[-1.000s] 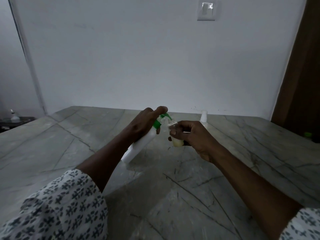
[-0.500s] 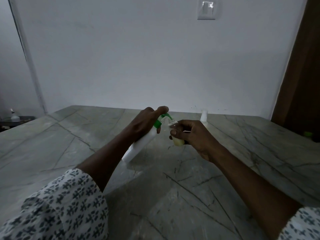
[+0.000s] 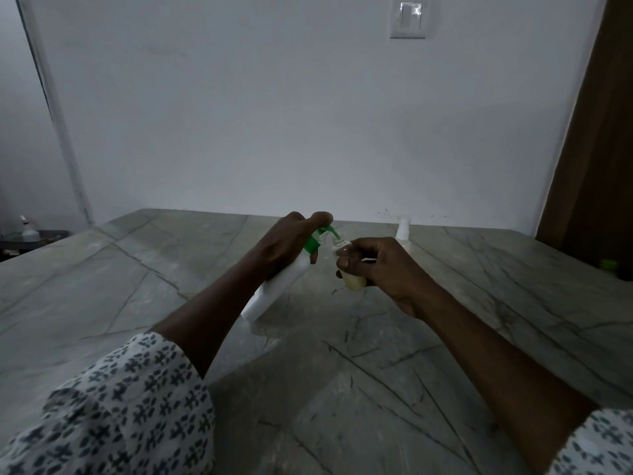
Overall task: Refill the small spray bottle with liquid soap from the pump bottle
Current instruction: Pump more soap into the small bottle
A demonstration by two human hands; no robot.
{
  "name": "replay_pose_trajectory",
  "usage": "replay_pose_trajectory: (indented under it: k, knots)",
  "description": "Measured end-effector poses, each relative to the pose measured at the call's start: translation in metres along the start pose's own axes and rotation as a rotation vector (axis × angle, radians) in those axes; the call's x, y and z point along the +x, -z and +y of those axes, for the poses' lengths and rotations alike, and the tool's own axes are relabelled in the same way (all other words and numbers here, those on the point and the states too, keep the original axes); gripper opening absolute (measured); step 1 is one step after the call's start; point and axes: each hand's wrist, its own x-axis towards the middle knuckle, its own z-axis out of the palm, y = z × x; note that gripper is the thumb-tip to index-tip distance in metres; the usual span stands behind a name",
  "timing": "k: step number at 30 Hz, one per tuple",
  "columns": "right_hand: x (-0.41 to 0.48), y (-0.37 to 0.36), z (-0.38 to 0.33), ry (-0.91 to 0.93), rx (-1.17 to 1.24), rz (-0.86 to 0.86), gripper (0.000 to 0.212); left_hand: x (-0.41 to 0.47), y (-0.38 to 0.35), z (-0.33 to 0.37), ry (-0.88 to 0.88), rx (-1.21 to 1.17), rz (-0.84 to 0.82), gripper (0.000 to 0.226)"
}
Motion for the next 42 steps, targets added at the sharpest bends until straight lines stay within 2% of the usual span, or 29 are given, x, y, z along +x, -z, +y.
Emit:
replay_pose_trajectory:
  k: [4,13,18,23,26,32,37,40,42]
  knots:
    - [0.000,0.003,0.000,-0.008,0.057,-0.006,0.024,0.002,-0.001,-0.003,-0.010,0.043,0.017,0.070]
    - [0.003,0.002,0.006,-0.030,0.146,-0.056,0.019,-0.002,-0.001,0.003,-0.004,0.002,0.001,0.056]
    - [0.003,-0.001,0.008,-0.024,0.147,-0.064,0.024,-0.003,-0.001,0.004,-0.029,0.043,0.002,0.046]
    - [0.003,0.001,0.008,-0.039,0.195,-0.063,0.026,0.001,-0.001,-0.002,-0.021,0.045,0.006,0.069]
    - [0.003,0.003,0.008,-0.050,0.214,-0.074,0.026,0.004,-0.002,-0.004,-0.003,0.037,0.011,0.075]
    - [0.004,0.003,0.009,-0.043,0.213,-0.081,0.024,0.004,-0.002,-0.004,-0.007,0.019,0.002,0.066]
    - [0.003,-0.002,0.012,-0.036,0.195,-0.099,0.028,0.002,0.000,-0.003,-0.077,0.079,-0.005,0.050]
    - [0.003,-0.002,0.012,-0.031,0.201,-0.091,0.025,0.004,0.000,-0.006,-0.085,0.087,-0.006,0.054]
    - [0.004,0.000,0.012,-0.030,0.224,-0.077,0.025,0.004,-0.001,-0.007,-0.050,0.048,0.023,0.064]
